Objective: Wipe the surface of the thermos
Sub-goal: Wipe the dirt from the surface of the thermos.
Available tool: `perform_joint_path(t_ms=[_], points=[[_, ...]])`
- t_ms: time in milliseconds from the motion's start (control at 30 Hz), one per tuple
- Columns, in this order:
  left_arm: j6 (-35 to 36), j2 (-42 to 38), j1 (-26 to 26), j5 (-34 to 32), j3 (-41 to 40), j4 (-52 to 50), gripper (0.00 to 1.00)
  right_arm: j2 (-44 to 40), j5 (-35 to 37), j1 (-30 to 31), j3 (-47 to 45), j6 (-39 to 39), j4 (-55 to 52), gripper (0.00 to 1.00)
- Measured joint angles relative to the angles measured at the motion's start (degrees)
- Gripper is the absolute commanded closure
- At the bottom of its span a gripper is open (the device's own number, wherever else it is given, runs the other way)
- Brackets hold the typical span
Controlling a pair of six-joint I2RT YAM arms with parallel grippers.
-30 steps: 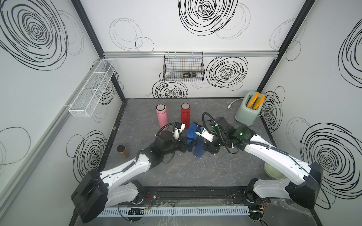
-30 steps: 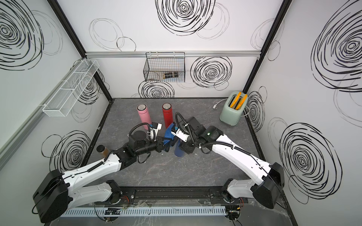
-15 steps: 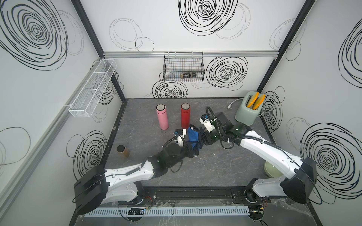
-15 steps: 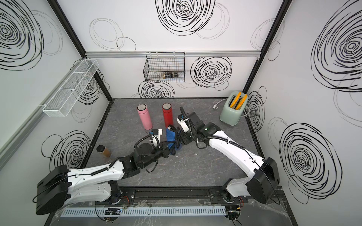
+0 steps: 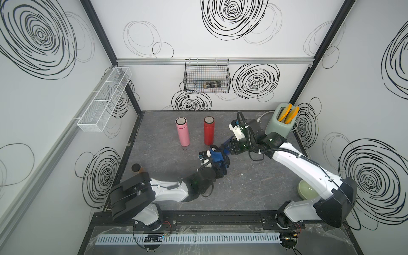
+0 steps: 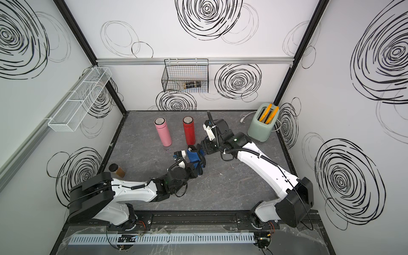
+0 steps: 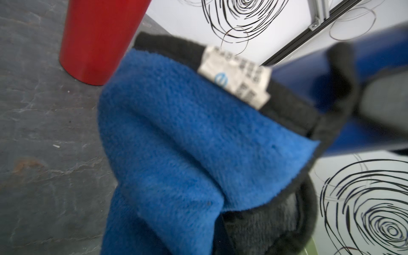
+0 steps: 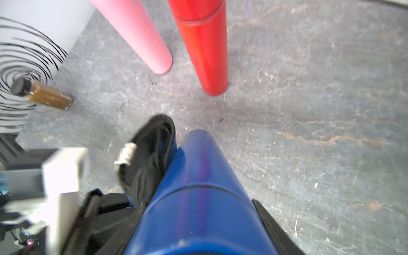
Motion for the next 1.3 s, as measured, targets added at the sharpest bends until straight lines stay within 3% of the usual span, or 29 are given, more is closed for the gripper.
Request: perform_joint_path(t_ms=[267,633,867,1067,1300], points=[[2.1,1.9,-0.9,-2.8,-0.4,3.3,1.0,0.0,-1.2,-2.9,1.8,0.0,-2.5,1.0],[24.8,0.8,-5.6,-11.5,-1.3,11.8,1.0,0.0,-5.9,-8.2,-1.8,-0.7,-4.5,1.0],[45.3,4.6,-9.8,-14.4,-4.8,22.4,1.0,1.6,-8.2,-10.5,-0.3,-2.4,-6.4,1.0],[71.3,11.2,-14.3,-15.1,-4.7,30.8,1.0,2.7,-9.0,-10.8,1.2,-3.7,-7.6,1.0],[95.3,14.3,-15.5,-15.4,-2.2,32.1,1.0,2.7,-9.0,-10.8,1.2,-4.6,-9.7,1.0]])
